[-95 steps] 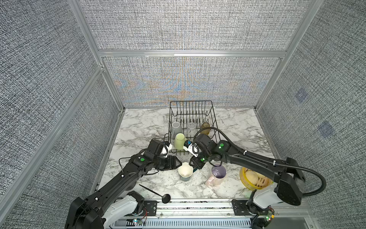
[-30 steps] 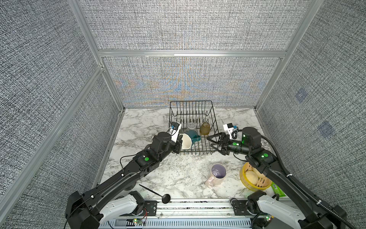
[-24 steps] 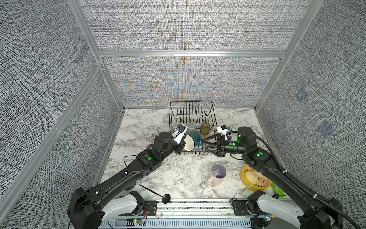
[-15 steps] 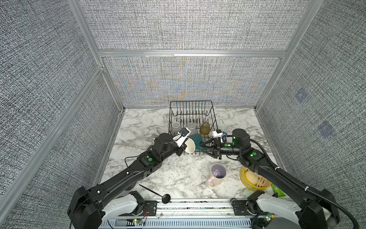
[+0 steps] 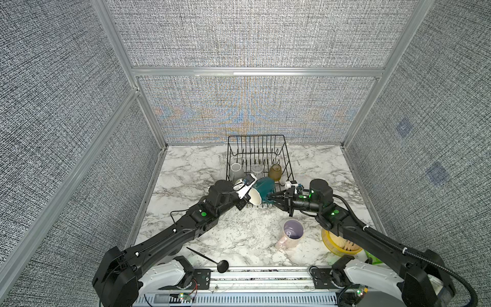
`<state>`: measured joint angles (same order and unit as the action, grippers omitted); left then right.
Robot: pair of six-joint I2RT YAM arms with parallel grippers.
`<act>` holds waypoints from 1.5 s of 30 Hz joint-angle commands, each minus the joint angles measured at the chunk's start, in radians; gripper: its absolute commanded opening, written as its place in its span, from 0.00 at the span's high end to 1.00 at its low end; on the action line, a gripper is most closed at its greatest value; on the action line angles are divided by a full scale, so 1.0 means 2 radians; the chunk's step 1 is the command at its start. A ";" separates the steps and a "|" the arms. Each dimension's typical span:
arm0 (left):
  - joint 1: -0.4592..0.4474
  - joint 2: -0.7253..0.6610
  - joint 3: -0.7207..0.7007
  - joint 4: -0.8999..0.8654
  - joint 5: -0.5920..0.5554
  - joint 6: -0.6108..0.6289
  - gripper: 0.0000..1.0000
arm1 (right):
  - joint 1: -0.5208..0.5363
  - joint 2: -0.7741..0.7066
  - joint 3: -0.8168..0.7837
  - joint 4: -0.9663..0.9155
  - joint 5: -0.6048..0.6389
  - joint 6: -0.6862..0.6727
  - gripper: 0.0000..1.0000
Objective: Load cups into a dish rack
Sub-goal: Pick up the cup from the bottom-center of the table.
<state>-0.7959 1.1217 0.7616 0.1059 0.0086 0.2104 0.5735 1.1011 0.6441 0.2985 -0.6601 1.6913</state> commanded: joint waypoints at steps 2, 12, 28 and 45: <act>-0.001 -0.004 0.016 0.048 0.036 -0.057 0.97 | 0.003 -0.006 0.001 0.024 0.033 -0.059 1.00; -0.001 0.014 0.038 -0.011 0.039 -0.089 0.45 | -0.002 -0.036 0.039 -0.044 0.113 -0.210 1.00; -0.001 -0.031 0.002 -0.046 -0.017 -0.115 0.39 | -0.029 0.021 0.144 -0.240 0.188 -0.628 1.00; -0.001 -0.096 -0.042 -0.081 -0.139 -0.179 0.27 | -0.061 0.138 0.221 -0.271 0.176 -0.892 1.00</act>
<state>-0.7986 0.9432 0.6891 -0.0471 -0.2165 -0.1181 0.4660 1.3472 1.0676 -0.3023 -0.2623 0.0166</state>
